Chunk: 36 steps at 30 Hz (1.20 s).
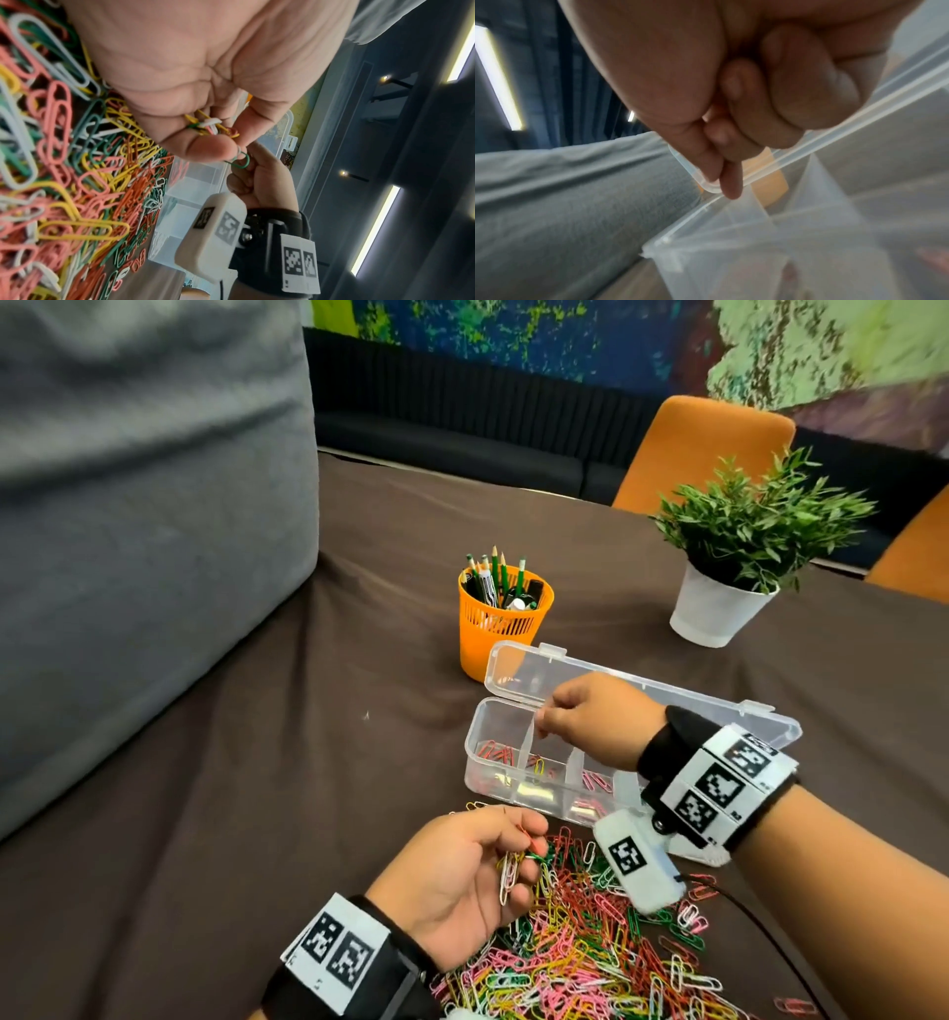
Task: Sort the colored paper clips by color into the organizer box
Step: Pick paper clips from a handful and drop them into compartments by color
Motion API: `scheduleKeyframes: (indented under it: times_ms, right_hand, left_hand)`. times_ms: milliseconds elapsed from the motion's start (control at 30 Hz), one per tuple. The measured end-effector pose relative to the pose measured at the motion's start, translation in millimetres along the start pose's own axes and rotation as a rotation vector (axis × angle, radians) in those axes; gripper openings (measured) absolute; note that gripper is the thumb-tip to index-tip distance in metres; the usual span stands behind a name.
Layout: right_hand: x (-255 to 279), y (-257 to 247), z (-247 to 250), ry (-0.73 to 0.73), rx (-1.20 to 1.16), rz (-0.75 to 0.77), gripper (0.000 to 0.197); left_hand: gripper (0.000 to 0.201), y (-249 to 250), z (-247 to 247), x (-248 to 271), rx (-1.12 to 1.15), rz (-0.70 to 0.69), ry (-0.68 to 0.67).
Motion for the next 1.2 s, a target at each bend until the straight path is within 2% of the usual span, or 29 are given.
scheduleKeyframes:
  times_ms: [133,200,467,633,800,967,1100,1200]
  right_hand:
    - [-0.2,-2.1,-13.5,-0.08,0.357,0.002,0.012]
    - [-4.5,-6.5,-23.6,-0.104,0.537,0.019,0.014]
    - [-18.7,-9.2,-34.3,-0.255,0.827,0.03,0.023]
    - [-21.9,-14.1,-36.5,-0.268,0.909,0.032,0.014]
    - [-21.9,-17.1,-35.5,-0.239,0.951,0.012,0.027]
    - [-19.0,-14.1,-31.7,-0.205,0.904,-0.017,0.013]
    - [-19.4,-13.2,-34.5,-0.247,0.9,-0.013,0.021]
    - [-22.0,-14.5,-36.4,-0.249,0.937,-0.001,0.018]
  left_hand:
    - [0.024,-2.8,-0.7,-1.7,0.0,0.018,-0.015]
    - [0.024,-3.8,-0.5,-1.6,0.0,0.023,-0.016]
    - [0.025,-4.0,-2.6,1.4,0.013,0.039,-0.032]
    - [0.024,-7.2,-4.0,1.1,0.022,0.065,-0.042]
    - [0.023,-7.7,-4.5,2.6,0.023,0.066,-0.035]
    - [0.022,-8.6,-4.2,3.0,0.021,0.065,-0.024]
    - [0.022,-8.4,-4.1,2.9,0.017,0.067,-0.032]
    - [0.021,-9.3,-3.9,2.3,0.013,0.066,-0.032]
Point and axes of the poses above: each hand's wrist, its own x-axis away from the middle knuckle, its own z-axis out of the back of the hand, y = z × x, the point moved 7 cm from there along -x, towards the middle knuckle, and after that the axes turned 3 degrees about x, right-handed, at the moved point
